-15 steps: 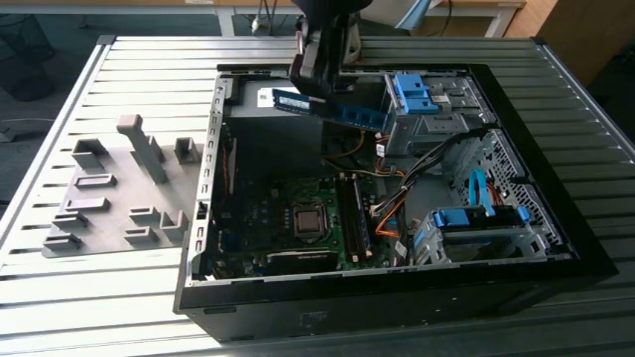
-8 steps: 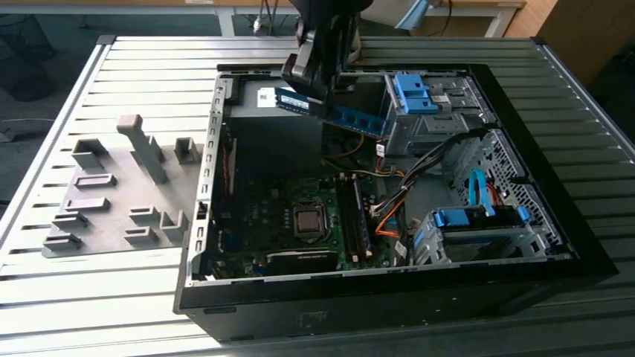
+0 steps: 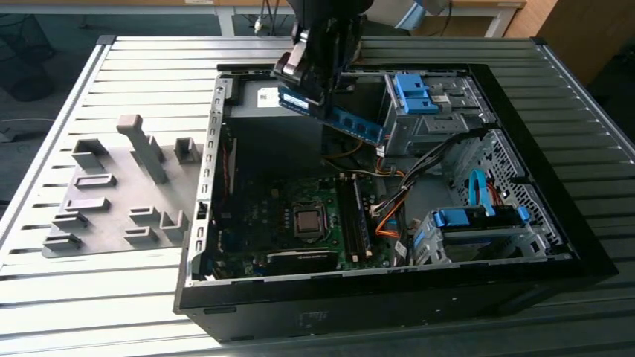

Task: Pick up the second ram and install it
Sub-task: 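Insert the second ram into the second slot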

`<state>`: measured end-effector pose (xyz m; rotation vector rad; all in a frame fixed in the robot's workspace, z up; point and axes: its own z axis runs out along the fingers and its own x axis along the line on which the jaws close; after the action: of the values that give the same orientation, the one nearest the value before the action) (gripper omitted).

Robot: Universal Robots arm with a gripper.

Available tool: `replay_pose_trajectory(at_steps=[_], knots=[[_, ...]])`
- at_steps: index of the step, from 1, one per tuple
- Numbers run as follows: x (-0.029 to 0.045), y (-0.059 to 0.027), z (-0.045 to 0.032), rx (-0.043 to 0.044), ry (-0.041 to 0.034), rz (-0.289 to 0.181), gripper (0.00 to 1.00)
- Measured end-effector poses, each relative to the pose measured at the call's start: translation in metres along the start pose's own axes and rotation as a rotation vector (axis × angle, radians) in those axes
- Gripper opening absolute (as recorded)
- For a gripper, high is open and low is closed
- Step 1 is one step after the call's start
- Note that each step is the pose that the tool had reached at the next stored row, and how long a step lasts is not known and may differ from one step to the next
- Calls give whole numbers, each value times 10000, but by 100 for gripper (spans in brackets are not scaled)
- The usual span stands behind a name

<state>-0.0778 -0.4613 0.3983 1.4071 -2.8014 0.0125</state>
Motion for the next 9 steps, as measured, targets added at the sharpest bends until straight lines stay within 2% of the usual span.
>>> replay_pose_trajectory(at_steps=[9], knots=[[0,0,20,13,43,1503,14]])
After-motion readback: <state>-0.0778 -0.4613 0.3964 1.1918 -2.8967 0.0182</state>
